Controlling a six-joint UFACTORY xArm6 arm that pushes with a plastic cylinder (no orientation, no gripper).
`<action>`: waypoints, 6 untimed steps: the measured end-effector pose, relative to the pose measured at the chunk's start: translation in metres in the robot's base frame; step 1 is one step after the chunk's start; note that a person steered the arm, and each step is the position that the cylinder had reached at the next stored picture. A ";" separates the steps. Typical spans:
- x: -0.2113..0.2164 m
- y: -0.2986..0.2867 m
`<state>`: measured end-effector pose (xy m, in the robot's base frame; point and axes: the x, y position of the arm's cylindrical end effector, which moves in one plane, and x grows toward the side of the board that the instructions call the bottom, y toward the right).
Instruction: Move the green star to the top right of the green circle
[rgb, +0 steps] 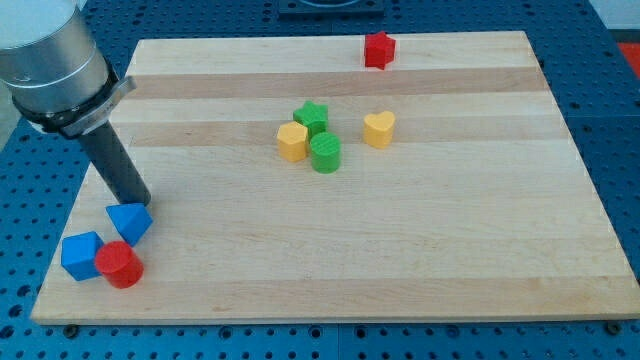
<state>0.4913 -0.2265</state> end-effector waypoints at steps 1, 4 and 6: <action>-0.056 0.021; -0.106 0.204; -0.116 0.216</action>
<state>0.3756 -0.0107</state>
